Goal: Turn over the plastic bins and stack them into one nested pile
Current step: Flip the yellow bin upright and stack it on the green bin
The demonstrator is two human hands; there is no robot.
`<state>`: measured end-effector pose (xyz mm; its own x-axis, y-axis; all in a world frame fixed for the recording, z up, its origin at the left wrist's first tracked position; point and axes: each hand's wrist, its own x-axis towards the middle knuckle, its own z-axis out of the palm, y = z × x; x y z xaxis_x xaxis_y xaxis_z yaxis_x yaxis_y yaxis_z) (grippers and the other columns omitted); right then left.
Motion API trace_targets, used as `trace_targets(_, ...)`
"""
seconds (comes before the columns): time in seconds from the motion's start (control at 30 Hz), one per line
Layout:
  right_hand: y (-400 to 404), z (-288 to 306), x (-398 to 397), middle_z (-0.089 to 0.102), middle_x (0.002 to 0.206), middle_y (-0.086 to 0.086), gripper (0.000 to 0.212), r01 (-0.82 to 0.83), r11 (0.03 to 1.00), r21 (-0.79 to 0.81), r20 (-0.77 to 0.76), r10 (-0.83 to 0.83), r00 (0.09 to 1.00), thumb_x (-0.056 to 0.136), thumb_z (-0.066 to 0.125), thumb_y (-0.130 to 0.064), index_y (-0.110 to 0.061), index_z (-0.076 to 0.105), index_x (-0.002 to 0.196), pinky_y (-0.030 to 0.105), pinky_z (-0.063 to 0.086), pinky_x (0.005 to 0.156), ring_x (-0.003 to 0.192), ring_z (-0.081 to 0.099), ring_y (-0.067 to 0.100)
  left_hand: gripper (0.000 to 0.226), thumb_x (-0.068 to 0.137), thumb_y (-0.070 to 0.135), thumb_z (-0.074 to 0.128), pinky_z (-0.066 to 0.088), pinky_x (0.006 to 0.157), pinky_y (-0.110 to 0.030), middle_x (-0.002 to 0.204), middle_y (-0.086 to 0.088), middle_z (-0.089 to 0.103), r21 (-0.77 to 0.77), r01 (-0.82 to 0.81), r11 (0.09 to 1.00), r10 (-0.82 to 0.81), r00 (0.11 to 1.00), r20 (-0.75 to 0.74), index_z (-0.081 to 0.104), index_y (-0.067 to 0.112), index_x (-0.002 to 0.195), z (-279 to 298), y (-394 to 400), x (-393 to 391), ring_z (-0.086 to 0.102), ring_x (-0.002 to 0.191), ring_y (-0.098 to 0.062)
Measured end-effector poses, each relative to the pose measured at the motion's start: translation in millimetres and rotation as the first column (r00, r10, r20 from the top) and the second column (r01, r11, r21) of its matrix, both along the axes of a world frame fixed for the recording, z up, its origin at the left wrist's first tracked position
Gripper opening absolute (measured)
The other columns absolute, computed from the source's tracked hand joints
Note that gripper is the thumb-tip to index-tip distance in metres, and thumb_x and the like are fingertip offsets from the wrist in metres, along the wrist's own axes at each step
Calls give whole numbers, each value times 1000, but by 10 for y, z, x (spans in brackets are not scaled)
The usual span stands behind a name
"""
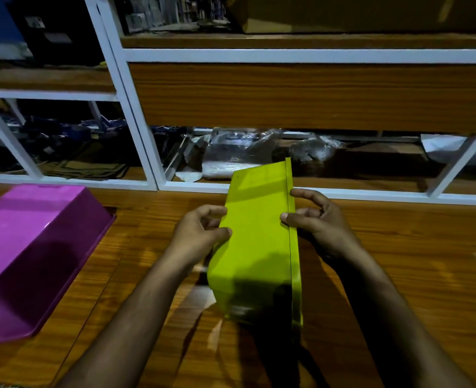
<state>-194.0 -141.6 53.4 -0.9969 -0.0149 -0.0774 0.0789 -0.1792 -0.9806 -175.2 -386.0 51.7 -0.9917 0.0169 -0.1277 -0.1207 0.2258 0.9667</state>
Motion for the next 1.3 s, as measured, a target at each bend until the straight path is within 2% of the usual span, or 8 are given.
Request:
trace_targets(0.23, -124, 26, -25, 71, 88, 14, 69, 15, 1000, -12, 17, -15, 1000, 60, 88, -11, -1, 58, 122, 32, 53, 67, 79, 66, 26, 25, 77, 35, 78, 54, 91, -43, 103, 9, 74, -274, -43, 961, -2, 986, -164, 76, 29, 101, 86, 33, -50, 66, 100, -9)
trace_targets(0.43, -316, 104, -17, 75, 110, -2, 26, -307, 936, 172, -48, 319, 947, 96, 56, -6, -21, 66, 115, 26, 54, 79, 99, 70, 13, 62, 71, 73, 56, 53, 91, -38, 105, 10, 72, -320, -108, 941, 24, 966, -256, 72, 27, 109, 277, 118, -29, 65, 98, -6)
trace_targets(0.67, -56, -298, -129, 70, 122, 10, 40, 17, 633, 774, -101, 97, 990, 88, 70, -23, -9, 66, 125, 32, 50, 93, 110, 67, 22, 35, 78, 31, 75, 56, 75, -32, 97, 3, 72, -293, -177, 940, 112, 968, -225, 73, 21, 111, 268, -212, -89, 69, 85, -11)
trace_targets(0.83, -23, -564, -77, 73, 90, 7, 52, -42, 700, 713, 26, 34, 999, 83, 73, -33, -17, 60, 130, 39, 56, 73, 82, 70, 23, 34, 68, 28, 67, 57, 83, -48, 90, -9, 75, -139, -254, 957, 238, 963, -122, 74, 16, 100, -23, -435, -110, 72, 87, -28)
trace_targets(0.97, -14, -649, -90, 68, 71, 0, 47, 51, 773, 633, -33, -38, 999, 81, 68, -11, -23, 59, 126, 35, 50, 64, 64, 65, 19, 22, 87, -2, 59, 60, 76, -42, 88, -13, 73, -79, -245, 966, 247, 969, 9, 72, 7, 102, -412, -593, -128, 70, 76, -25)
trace_targets(1.03, -20, -632, -85, 70, 71, 0, 47, 43, 825, 564, -22, -38, 999, 78, 70, -16, -27, 60, 122, 32, 48, 64, 63, 64, 17, 26, 90, -6, 53, 55, 58, -25, 90, -15, 72, -15, -240, 971, 240, 967, 84, 68, 0, 111, -510, -621, -79, 68, 68, -17)
trace_targets(1.2, -15, -679, -141, 76, 93, 15, 44, -37, 913, 406, 125, -16, 992, 73, 69, -27, -9, 67, 114, 47, 56, 76, 84, 72, 33, 22, 93, 2, 55, 48, 62, -27, 96, -11, 72, 93, -219, 971, 203, 967, 154, 67, 9, 110, -526, -674, -68, 64, 81, -23)
trace_targets(1.3, -28, -645, -124, 69, 98, 23, 28, -89, 953, 291, 215, 25, 976, 93, 57, -7, 5, 62, 118, 28, 54, 58, 69, 65, 26, 25, 92, 4, 51, 41, 59, -27, 84, -6, 69, 148, -202, 968, 165, 959, 229, 68, 10, 110, -459, -708, -122, 60, 68, -17)
